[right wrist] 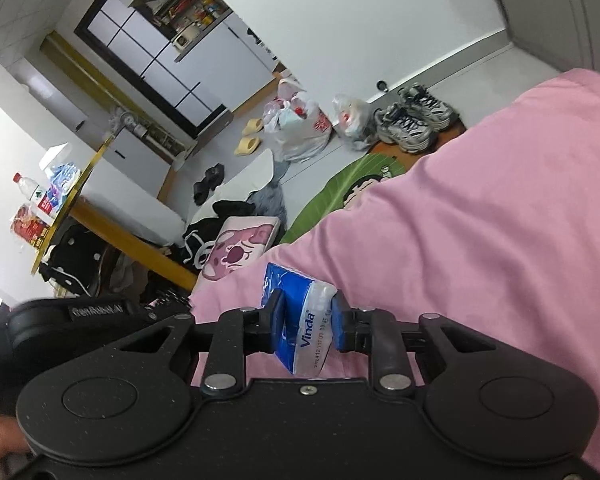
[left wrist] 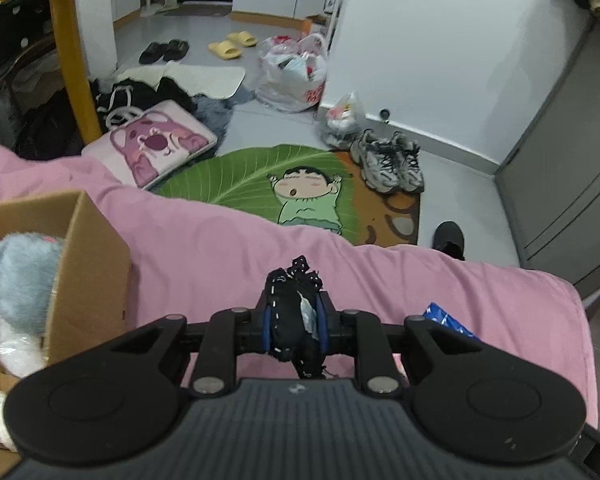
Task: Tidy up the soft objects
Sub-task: 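Grasp the black-and-white plush with the left gripper while the right gripper grasps the Vinda tissue pack, then carry the black-and-white plush over the box with the left gripper while the right carries the tissue pack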
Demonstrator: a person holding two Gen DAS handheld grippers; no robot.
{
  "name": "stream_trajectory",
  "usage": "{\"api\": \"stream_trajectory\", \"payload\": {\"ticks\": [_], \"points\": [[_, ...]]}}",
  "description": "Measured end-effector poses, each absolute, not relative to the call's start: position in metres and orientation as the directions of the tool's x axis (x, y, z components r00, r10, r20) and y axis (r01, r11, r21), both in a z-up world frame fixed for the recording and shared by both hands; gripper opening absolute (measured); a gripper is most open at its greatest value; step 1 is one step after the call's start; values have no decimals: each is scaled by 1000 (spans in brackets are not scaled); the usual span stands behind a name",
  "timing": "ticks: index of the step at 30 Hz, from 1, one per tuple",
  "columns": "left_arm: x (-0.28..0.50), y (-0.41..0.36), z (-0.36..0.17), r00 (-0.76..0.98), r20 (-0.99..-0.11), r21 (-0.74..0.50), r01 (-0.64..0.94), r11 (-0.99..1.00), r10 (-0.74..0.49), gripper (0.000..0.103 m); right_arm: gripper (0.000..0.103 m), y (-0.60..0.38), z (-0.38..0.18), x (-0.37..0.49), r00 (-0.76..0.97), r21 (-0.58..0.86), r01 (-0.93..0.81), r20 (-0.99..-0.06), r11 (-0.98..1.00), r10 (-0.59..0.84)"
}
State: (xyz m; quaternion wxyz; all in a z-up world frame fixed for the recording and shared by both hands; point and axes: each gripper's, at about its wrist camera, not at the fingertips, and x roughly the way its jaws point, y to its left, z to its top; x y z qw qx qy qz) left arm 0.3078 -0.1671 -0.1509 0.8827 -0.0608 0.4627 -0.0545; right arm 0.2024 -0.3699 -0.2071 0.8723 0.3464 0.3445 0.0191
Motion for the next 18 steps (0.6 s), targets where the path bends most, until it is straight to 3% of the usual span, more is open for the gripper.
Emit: {"api": "stream_trajectory", "payload": {"ticks": [18], "points": [[245, -122, -87, 650, -729, -217, 82, 973, -217, 20, 24, -346, -140, 159, 841, 560, 162, -509, 812, 183]]}}
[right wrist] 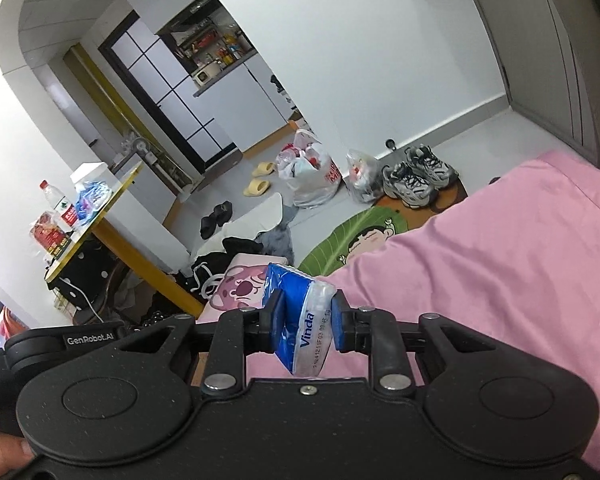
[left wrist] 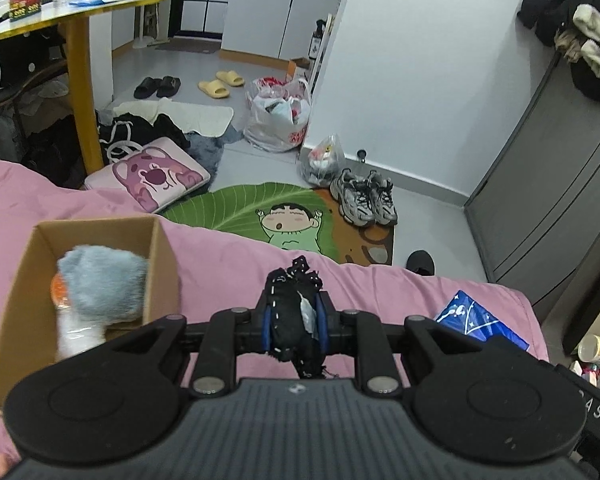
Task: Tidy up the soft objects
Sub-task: 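Carry the black-and-white plush over the box with the left gripper while the right carries the tissue pack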
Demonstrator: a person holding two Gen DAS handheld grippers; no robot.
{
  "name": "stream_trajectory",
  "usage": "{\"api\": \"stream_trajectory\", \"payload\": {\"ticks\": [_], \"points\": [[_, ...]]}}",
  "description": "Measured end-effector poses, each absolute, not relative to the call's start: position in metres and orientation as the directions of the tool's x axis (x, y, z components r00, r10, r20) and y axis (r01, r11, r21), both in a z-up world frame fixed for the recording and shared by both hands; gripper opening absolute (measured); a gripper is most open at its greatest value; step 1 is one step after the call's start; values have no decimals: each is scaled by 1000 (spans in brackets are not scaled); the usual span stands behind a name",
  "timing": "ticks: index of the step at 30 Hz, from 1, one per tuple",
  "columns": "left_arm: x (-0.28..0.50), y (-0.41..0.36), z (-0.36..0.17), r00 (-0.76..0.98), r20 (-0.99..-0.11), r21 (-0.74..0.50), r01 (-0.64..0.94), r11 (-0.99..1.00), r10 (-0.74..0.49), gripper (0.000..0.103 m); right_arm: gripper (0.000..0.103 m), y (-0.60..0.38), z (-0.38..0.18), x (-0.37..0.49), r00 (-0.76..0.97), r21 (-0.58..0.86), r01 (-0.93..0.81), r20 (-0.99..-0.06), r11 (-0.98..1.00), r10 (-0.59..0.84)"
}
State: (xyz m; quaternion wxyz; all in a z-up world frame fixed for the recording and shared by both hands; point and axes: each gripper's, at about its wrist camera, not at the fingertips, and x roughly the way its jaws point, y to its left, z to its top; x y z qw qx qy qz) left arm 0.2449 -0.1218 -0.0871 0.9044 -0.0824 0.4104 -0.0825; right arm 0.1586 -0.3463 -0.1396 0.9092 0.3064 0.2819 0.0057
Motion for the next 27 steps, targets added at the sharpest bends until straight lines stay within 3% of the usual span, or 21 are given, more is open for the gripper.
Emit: {"api": "stream_trajectory", "payload": {"ticks": [27], "points": [[185, -19, -49, 737, -636, -285, 52, 957, -229, 20, 24, -277, -84, 116, 896, 464, 86, -423, 882, 134]]}}
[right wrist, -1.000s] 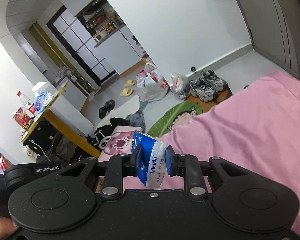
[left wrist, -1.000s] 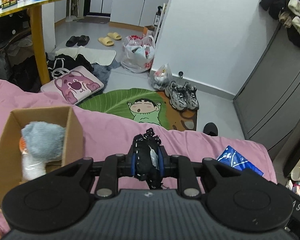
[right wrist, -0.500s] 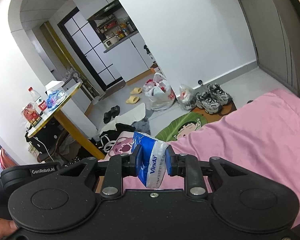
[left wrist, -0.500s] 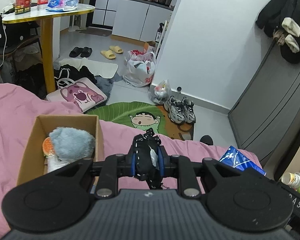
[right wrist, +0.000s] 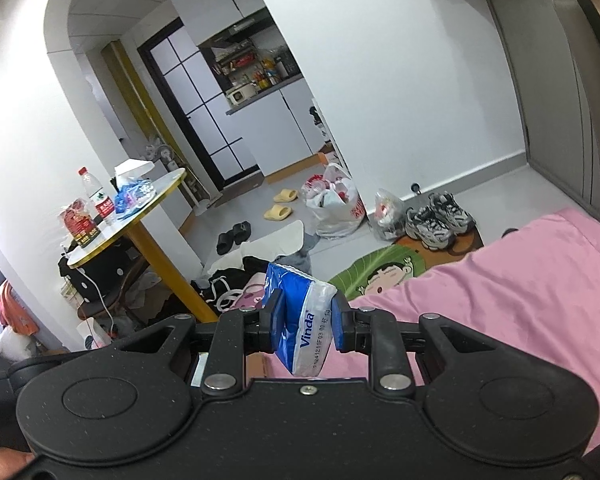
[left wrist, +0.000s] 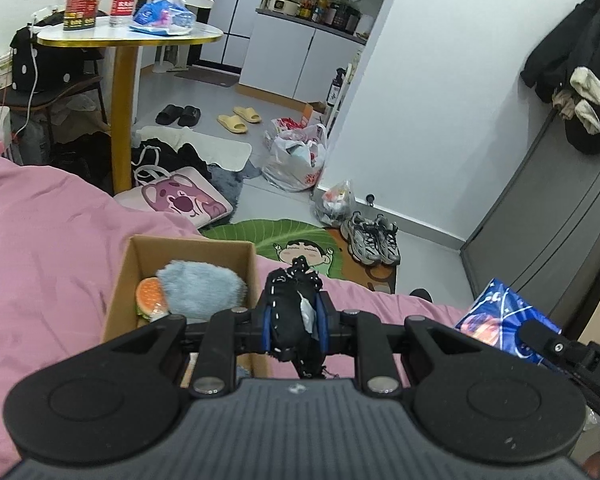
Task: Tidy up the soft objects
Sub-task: 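Carry the black-and-white plush over the box with the left gripper while the right carries the tissue pack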
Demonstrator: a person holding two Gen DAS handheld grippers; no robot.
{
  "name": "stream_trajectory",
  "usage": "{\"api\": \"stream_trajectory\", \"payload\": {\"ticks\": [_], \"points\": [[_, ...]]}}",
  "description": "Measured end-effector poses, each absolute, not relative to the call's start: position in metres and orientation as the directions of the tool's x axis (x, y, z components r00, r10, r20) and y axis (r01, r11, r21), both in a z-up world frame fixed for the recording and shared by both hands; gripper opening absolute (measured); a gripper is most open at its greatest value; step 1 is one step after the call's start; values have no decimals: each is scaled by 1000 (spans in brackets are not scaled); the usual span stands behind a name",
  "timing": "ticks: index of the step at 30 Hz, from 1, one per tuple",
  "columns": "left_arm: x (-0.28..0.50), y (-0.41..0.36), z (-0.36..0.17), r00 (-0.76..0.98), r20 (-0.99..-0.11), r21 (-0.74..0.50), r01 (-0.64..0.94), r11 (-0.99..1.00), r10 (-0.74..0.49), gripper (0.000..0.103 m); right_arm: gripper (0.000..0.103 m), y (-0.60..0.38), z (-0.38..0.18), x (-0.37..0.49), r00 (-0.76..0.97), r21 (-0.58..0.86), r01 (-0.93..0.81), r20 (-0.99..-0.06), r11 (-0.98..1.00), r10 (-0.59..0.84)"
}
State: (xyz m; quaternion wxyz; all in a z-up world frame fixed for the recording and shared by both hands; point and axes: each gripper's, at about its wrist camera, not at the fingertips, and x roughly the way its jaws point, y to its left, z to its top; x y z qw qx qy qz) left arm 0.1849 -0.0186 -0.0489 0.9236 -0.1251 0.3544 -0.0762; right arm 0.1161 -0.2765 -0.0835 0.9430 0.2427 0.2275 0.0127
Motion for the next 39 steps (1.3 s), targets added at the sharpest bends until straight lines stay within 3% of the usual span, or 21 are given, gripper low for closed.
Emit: {"api": "stream_trajectory", "payload": {"ticks": [19, 39], "points": [[182, 40, -58, 757, -612, -313, 33, 949, -228, 21, 24, -222, -69, 117, 890, 393, 8, -422, 920, 173], [219, 81, -121, 653, -706, -421, -76, 904, -274, 21, 24, -162, -93, 161, 817, 379, -65, -510, 923, 267]]}}
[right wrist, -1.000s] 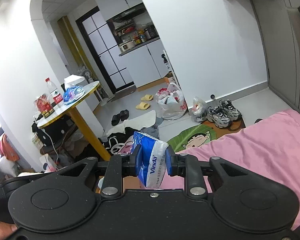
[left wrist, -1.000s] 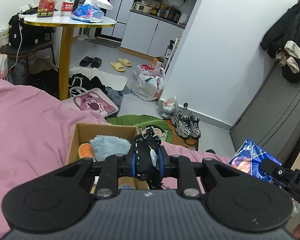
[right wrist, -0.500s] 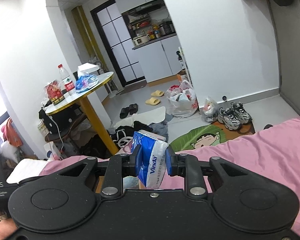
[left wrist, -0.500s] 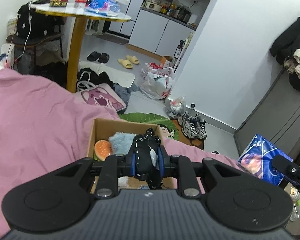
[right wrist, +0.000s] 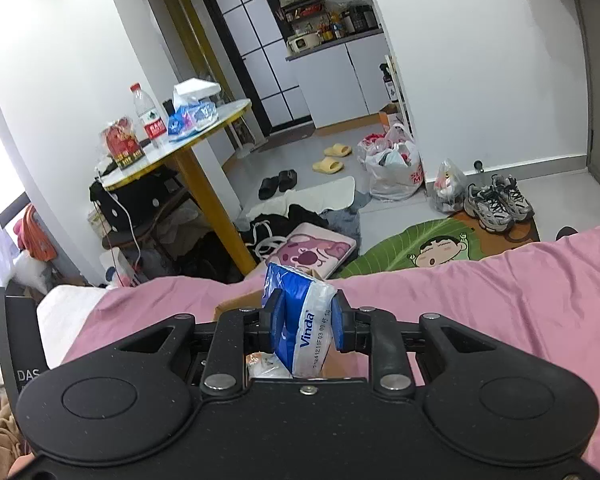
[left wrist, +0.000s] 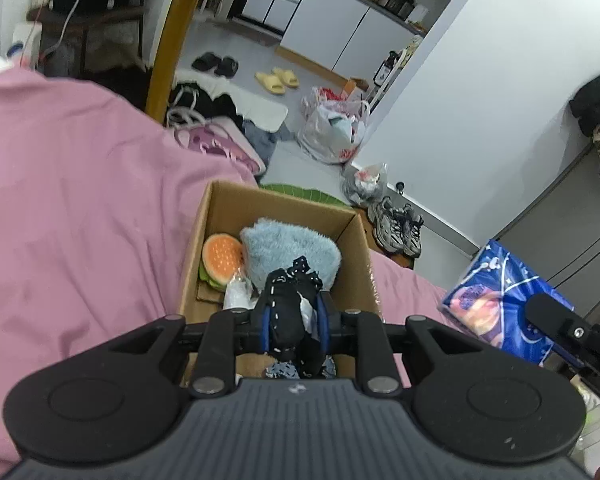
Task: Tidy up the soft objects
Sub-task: 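Carry the black-and-white plush over the box with the left gripper while the right carries the tissue pack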
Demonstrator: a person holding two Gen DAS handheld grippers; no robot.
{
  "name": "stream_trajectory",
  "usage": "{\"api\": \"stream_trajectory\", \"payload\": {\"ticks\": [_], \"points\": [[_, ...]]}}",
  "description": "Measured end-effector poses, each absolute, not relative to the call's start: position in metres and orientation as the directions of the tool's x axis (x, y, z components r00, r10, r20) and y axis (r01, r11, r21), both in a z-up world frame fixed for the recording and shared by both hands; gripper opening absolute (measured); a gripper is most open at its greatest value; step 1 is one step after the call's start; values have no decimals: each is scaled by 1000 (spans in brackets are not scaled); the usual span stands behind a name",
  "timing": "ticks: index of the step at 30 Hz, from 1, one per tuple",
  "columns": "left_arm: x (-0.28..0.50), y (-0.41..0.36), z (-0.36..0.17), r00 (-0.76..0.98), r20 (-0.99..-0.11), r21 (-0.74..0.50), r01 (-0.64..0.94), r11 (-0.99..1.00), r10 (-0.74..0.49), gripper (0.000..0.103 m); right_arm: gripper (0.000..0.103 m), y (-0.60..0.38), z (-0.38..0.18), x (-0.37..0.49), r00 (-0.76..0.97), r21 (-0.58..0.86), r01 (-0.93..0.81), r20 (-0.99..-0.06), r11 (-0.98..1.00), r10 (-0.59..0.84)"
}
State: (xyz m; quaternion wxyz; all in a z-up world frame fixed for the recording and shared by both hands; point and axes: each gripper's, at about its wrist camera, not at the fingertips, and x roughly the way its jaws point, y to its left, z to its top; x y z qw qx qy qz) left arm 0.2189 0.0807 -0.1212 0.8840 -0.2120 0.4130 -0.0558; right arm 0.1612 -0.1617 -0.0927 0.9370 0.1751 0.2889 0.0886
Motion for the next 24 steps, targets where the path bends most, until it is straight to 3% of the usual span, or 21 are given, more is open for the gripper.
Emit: {"api": "stream_trajectory", "payload": {"ticks": [6, 8, 10, 12, 24], "points": [[231, 86, -133, 632, -733, -410, -114, 905, -252, 26, 24, -147, -103, 174, 793, 368, -66, -545, 928, 272], [234, 88, -137, 618, -738, -426, -114, 898, -272, 33, 24, -139, -107, 179, 784, 345, -77, -558, 935, 270], [237, 92, -139, 615, -737, -440, -120, 890, -282, 46, 24, -133, -111, 183, 776, 335, -82, -569, 938, 271], [237, 95, -138, 630, -725, -448, -125, 885, -278, 51, 24, -129, -115, 186, 769, 336, -82, -577, 938, 274], [236, 113, -129, 671, -705, -458, -179, 871, -232, 57, 27, -106, -126, 205, 746, 268, -90, -620, 959, 243]]}}
